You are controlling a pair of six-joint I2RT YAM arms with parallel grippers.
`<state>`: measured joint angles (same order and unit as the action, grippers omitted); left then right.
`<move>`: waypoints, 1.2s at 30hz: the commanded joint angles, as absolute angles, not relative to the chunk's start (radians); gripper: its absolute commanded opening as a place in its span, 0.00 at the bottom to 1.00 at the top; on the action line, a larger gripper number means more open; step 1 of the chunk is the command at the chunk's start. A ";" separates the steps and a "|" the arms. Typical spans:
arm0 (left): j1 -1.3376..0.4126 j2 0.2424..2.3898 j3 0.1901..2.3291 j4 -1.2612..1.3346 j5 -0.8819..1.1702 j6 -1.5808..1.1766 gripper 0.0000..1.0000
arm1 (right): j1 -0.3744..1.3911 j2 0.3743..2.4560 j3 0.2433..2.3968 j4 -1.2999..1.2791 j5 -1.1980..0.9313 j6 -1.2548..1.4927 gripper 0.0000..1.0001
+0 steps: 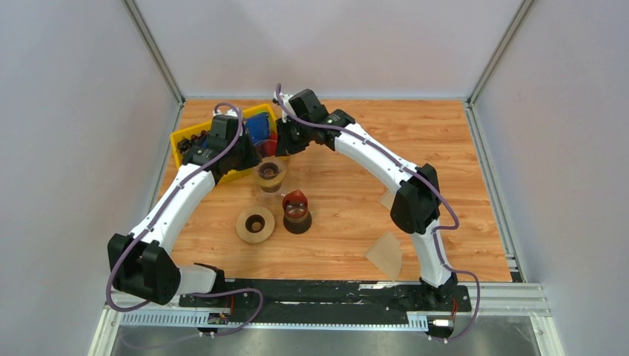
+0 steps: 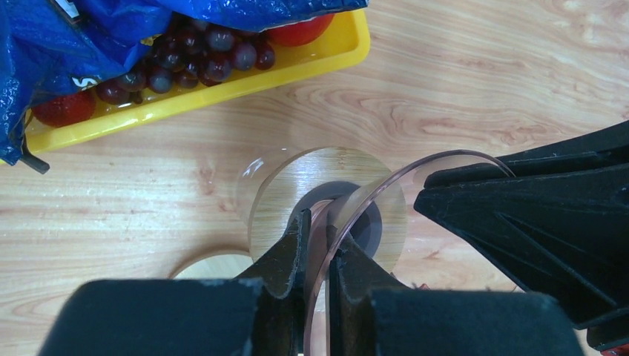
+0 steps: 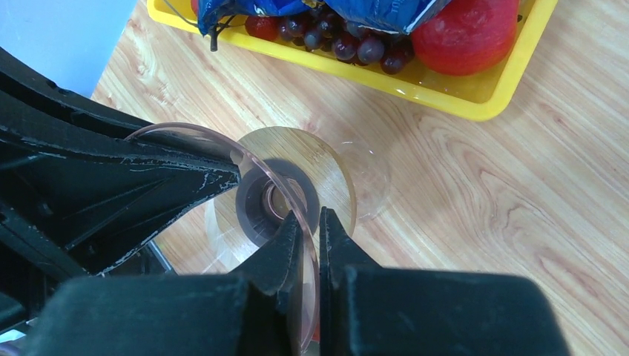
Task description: Place the coffee filter in the dripper
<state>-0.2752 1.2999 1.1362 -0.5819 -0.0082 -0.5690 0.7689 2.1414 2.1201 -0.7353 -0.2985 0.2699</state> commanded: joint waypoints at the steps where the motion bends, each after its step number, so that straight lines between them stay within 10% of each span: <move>1: -0.258 1.377 1.162 -0.742 -0.191 -0.648 0.00 | 0.813 2.196 2.118 -0.922 -0.273 0.265 0.00; 36: -0.243 1.602 0.866 -0.653 -0.188 -0.679 0.00 | 0.812 2.250 1.708 -0.912 -0.211 0.222 0.00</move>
